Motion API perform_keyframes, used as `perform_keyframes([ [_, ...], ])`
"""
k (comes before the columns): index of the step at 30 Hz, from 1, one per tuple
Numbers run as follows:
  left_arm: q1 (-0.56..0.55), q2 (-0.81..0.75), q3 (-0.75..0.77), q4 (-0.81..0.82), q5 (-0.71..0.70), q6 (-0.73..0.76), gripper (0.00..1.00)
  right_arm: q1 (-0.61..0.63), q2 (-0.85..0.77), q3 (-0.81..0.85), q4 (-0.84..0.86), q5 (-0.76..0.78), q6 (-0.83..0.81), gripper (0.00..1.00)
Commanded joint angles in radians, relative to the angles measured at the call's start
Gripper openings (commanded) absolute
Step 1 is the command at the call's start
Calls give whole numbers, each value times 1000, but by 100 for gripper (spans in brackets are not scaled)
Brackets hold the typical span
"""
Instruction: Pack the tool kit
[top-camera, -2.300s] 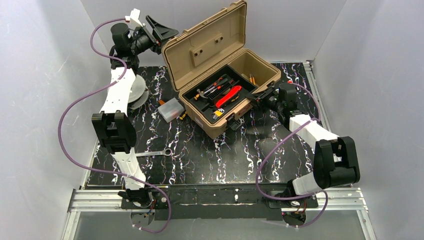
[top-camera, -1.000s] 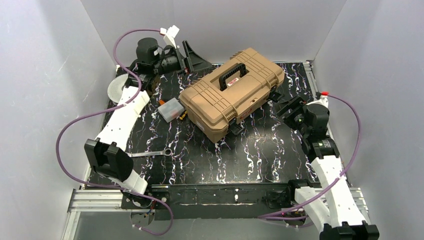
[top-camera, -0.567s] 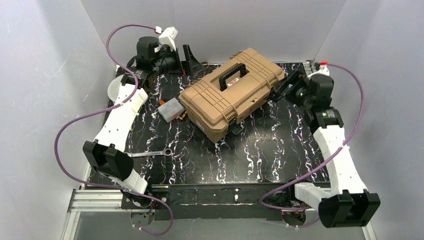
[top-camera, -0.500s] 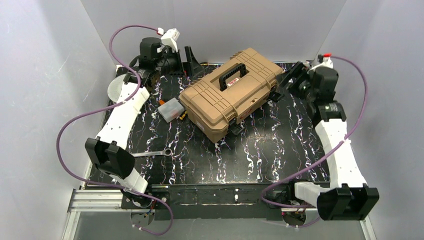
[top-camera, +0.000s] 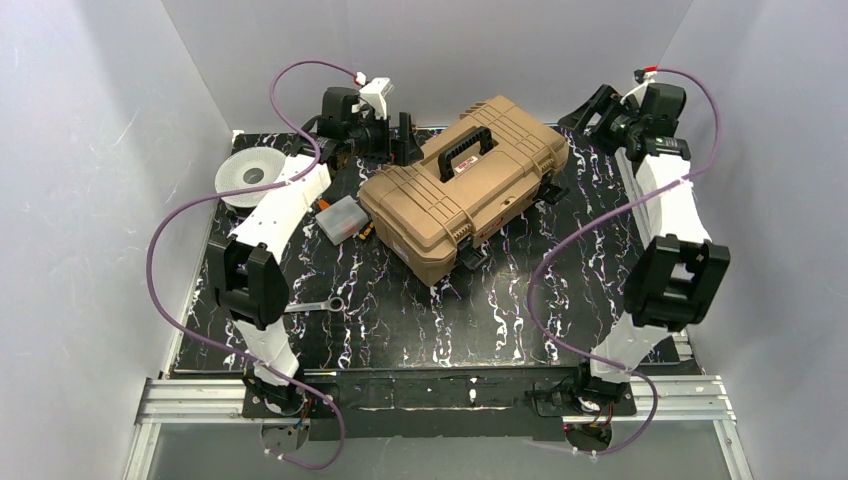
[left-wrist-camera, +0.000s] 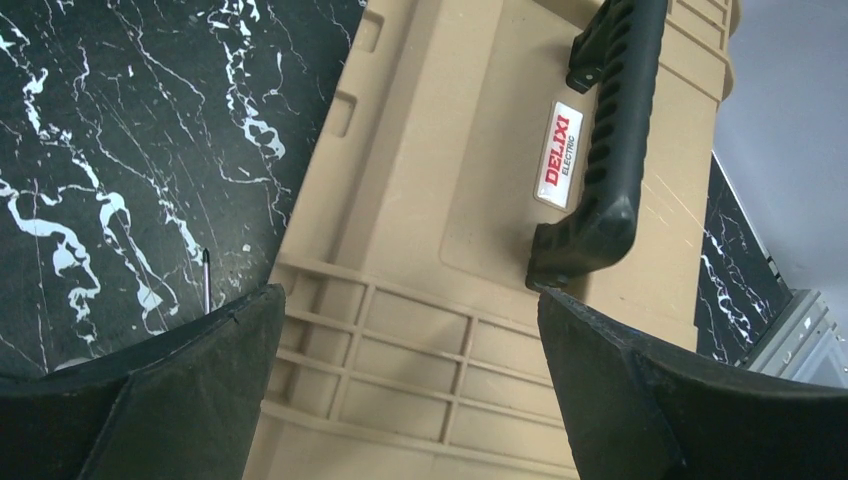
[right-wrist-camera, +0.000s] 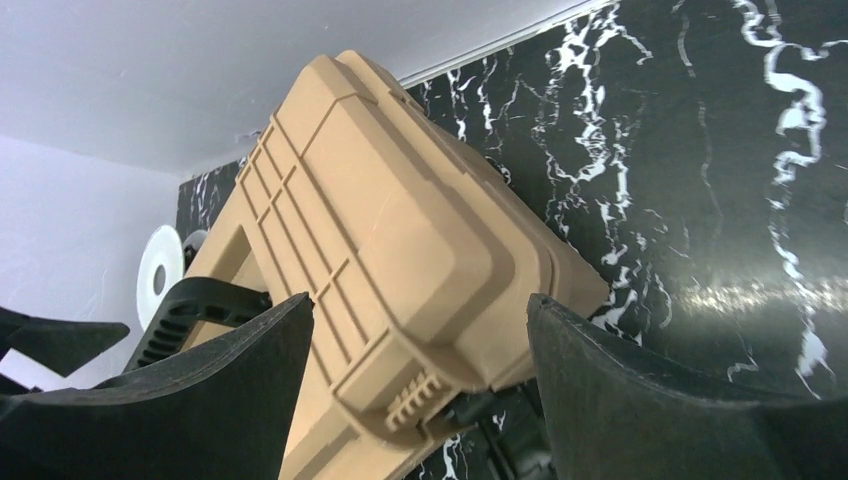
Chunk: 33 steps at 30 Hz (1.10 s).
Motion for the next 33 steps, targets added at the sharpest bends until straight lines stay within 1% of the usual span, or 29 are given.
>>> perform_keyframes([
  [1,1,34,3,49,26,23,98,-1,104,93,101,-145,-10,85],
  [4,1,61,-2,51,62,17,98,-1,165,101,151,-203,8,85],
  [7,1,68,-16,44,108,-4,98,-1,215,97,180,-304,38,84],
  [9,0,56,-39,48,149,-39,97,0,233,67,230,-385,79,83],
  [12,1,14,-109,68,200,-107,94,3,221,-27,296,-446,122,80],
  [15,-4,-68,-245,118,219,-166,92,19,160,-153,357,-456,139,80],
  [18,-12,-168,-371,166,210,-194,90,44,84,-258,357,-431,127,79],
  [21,-25,-268,-467,180,199,-204,90,62,1,-363,385,-396,138,78],
  [24,-32,-353,-528,176,162,-205,90,66,-95,-491,489,-360,199,78],
  [28,-38,-407,-508,112,145,-189,91,66,-200,-615,522,-304,239,78],
  [30,-43,-424,-485,86,114,-173,92,63,-250,-627,473,-246,222,80],
  [33,-46,-438,-416,34,34,-93,93,47,-319,-608,349,-137,166,83],
])
